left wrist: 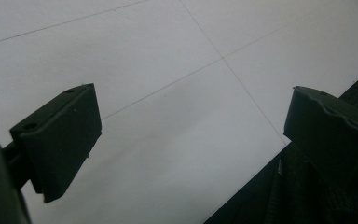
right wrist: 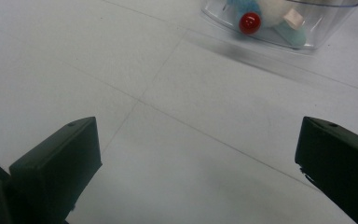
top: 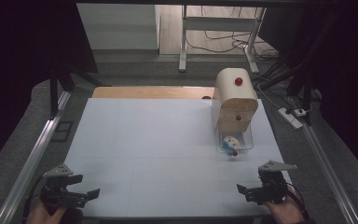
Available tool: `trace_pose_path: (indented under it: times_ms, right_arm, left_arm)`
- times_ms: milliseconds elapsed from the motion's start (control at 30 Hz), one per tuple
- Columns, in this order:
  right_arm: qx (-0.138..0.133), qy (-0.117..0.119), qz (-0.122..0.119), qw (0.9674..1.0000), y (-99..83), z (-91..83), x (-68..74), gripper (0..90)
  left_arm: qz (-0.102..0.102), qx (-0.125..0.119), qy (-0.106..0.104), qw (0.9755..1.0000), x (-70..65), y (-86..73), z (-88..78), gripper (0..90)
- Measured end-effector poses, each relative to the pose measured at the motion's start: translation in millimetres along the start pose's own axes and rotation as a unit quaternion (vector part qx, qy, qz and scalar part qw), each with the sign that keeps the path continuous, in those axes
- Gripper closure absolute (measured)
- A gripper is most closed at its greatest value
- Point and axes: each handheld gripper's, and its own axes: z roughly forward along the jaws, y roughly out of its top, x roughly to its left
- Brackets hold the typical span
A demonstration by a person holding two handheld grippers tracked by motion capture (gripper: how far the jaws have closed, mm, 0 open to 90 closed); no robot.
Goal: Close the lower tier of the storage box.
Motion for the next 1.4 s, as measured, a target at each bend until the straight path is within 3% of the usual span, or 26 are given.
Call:
trace_pose_path:
  times_ms: [800, 1400]
  right_arm:
    - [-0.008, 0.002, -0.023, 0.9997, 11.1, 19.6, -0.7, 0.0]
    - [-0.022, 0.017, -0.012, 0.9996, 16.8, 32.3, -6.8, 0.0]
  left_arm:
    - [0.000, 0.001, -0.001, 1.0000, 0.0, 0.2, 0.2, 4.1]
    - [0.000, 0.002, -0.003, 1.0000, 0.4, 0.4, 0.4, 4.1]
